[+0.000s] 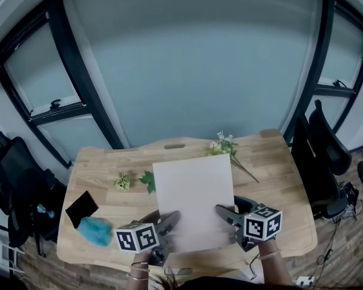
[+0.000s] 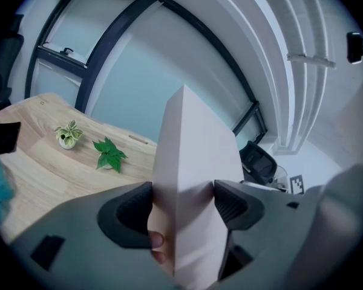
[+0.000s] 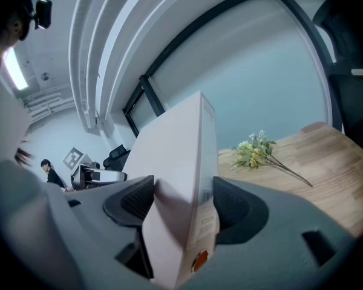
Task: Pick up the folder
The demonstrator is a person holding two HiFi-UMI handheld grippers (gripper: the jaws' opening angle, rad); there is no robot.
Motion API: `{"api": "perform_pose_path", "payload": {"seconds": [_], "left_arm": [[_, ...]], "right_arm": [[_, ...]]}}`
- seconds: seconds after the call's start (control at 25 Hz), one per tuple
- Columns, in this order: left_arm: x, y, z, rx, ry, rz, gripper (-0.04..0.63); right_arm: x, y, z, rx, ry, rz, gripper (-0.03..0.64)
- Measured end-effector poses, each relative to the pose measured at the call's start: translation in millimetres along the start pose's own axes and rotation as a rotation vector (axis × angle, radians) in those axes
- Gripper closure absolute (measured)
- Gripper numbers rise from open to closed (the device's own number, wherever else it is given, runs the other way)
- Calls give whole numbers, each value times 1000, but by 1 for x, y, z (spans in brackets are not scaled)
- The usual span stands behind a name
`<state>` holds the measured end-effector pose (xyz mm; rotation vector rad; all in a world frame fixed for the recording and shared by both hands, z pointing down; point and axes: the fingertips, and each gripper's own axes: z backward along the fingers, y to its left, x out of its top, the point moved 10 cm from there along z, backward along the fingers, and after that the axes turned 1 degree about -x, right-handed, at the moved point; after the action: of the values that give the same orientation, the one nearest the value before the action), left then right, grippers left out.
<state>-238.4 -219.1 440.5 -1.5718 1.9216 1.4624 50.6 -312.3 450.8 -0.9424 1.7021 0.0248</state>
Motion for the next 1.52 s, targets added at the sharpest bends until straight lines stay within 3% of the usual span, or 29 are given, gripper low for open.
{"api": "perform_pose_path", "payload": {"seconds": [1.52], "left_arm": [[25, -11, 51, -104, -98, -179, 287]], "right_arm": [[10, 68, 31, -72, -224, 155, 316]]}}
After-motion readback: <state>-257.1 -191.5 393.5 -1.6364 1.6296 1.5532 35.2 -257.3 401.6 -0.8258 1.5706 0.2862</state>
